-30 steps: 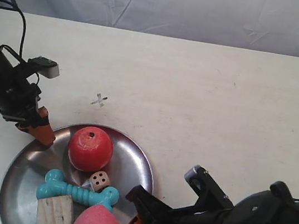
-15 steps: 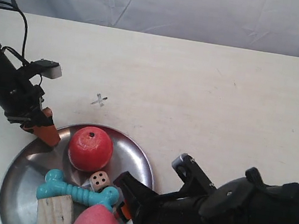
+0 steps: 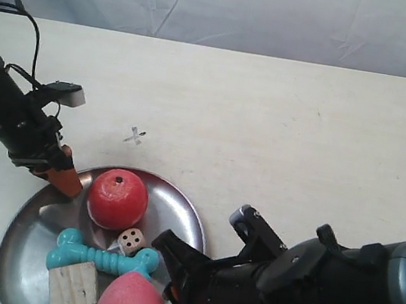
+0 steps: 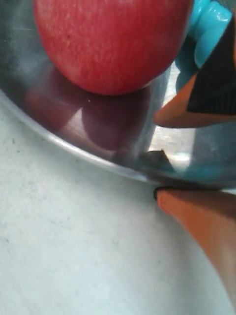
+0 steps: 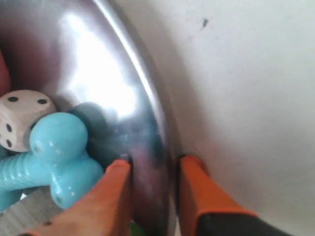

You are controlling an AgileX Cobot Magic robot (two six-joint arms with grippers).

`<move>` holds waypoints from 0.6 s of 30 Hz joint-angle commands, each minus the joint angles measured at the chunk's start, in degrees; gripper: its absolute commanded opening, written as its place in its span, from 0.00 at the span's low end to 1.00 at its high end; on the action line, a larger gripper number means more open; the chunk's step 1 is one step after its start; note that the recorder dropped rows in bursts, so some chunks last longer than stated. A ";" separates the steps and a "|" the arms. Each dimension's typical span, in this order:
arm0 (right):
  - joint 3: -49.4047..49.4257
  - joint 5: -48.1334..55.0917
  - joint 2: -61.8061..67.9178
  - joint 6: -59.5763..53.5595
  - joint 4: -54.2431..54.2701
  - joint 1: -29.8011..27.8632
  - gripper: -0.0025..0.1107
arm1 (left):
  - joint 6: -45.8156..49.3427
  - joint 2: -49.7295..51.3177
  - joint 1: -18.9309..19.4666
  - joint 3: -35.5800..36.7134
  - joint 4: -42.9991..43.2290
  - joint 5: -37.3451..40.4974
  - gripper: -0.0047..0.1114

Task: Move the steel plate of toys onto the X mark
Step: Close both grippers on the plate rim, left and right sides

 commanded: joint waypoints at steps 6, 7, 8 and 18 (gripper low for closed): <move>0.43 -4.64 0.92 -0.58 -0.43 -0.17 0.02 | -10.58 0.81 -7.71 0.23 4.70 -1.87 0.04; 0.43 -4.16 0.92 -0.58 -0.43 -0.17 0.02 | -12.01 0.81 -8.14 0.23 5.43 -2.03 0.04; 0.43 -3.94 0.92 -0.58 -0.43 -0.17 0.02 | -12.90 0.81 -8.42 0.23 5.97 -2.03 0.04; 0.43 -2.90 -1.03 -0.58 -0.91 -0.17 0.02 | -17.83 0.13 -8.79 0.23 4.69 -1.79 0.04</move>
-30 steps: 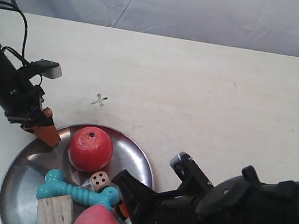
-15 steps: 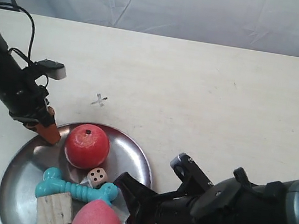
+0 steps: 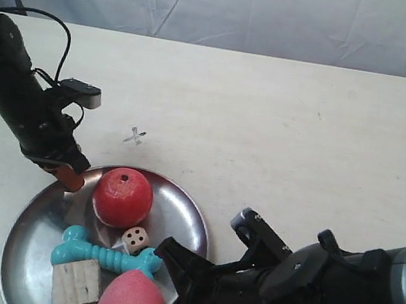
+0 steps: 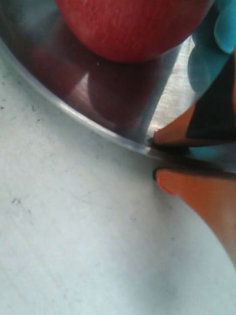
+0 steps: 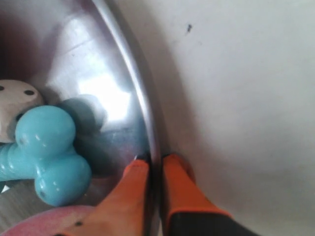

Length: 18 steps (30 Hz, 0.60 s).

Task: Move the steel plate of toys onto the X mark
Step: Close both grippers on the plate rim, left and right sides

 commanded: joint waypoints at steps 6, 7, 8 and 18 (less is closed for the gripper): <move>-0.32 -3.05 -1.70 -0.18 -1.35 -0.79 0.02 | -5.38 -2.09 -2.21 1.36 -6.56 1.21 0.04; -0.32 -3.32 -1.70 -0.18 -1.35 -0.79 0.02 | -5.51 -2.27 -2.21 1.36 -6.56 0.98 0.04; -0.32 -3.59 -1.70 -0.18 -1.35 -0.79 0.02 | -6.08 -2.44 -2.21 1.36 -6.56 0.86 0.04; -0.32 -3.24 -2.16 -0.18 -2.33 -0.79 0.01 | -10.07 -2.53 -2.21 1.36 -4.76 2.69 0.04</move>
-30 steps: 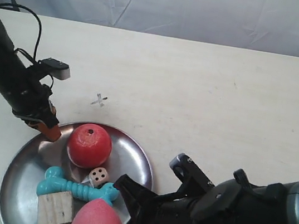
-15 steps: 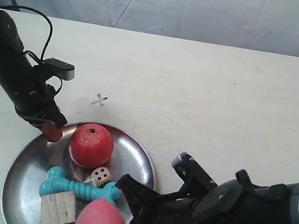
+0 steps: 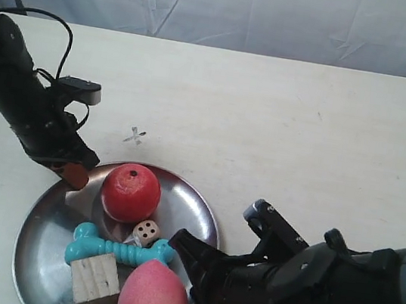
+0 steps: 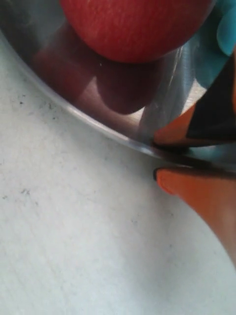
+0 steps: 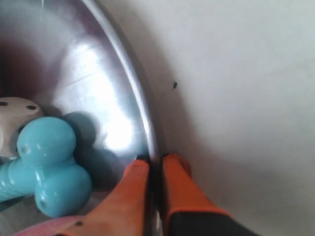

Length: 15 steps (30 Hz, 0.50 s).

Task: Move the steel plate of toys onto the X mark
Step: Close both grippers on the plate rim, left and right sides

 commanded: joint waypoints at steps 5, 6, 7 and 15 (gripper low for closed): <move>-1.02 2.29 -3.12 0.40 -2.15 -1.89 0.01 | -6.21 -0.56 -1.21 0.52 -1.46 8.37 0.04; -1.02 3.04 -3.38 0.40 -2.60 -2.55 0.01 | -6.21 -0.56 -1.21 0.52 -1.09 9.14 0.04; -1.02 3.79 -3.39 0.40 -3.02 -3.19 0.01 | -6.29 -0.56 -1.21 0.52 -0.99 9.69 0.04; -1.02 4.60 -3.39 0.40 -3.61 -3.82 0.01 | -6.49 -2.92 -1.21 0.13 -0.76 8.67 0.04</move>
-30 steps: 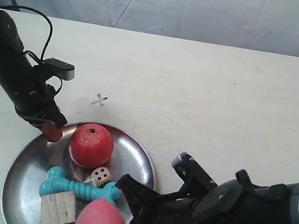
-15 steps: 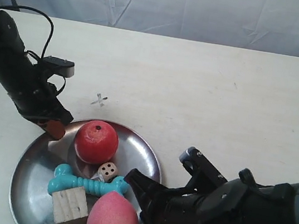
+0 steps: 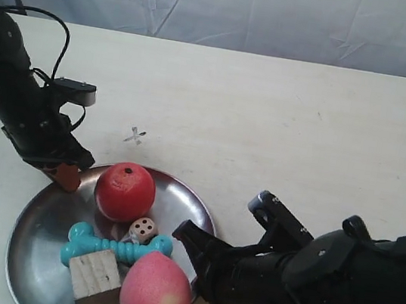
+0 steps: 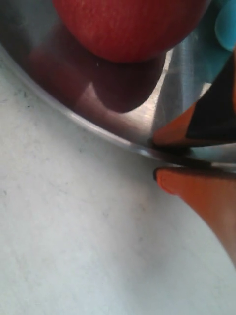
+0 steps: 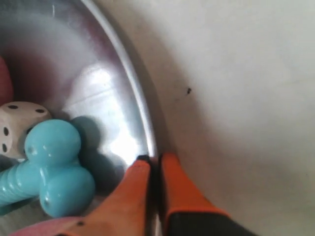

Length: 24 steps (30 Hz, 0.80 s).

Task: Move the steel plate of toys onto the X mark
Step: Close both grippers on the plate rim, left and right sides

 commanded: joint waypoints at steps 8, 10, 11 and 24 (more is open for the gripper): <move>-2.10 0.70 -1.14 0.15 -0.74 -0.36 0.01 | -2.83 -1.69 -1.21 -2.00 -3.19 9.33 0.04; -2.45 0.70 -1.24 0.15 -1.25 -0.36 0.01 | -2.83 -1.69 -1.21 -2.26 -2.95 9.73 0.04; -2.48 0.70 -1.38 0.15 -1.52 -0.36 0.01 | -2.83 -1.69 -1.21 -2.26 -2.95 9.73 0.04; -3.09 -3.25 -2.61 -1.43 -1.64 -0.36 0.01 | -2.83 -1.69 -1.21 -2.25 -2.88 8.87 0.04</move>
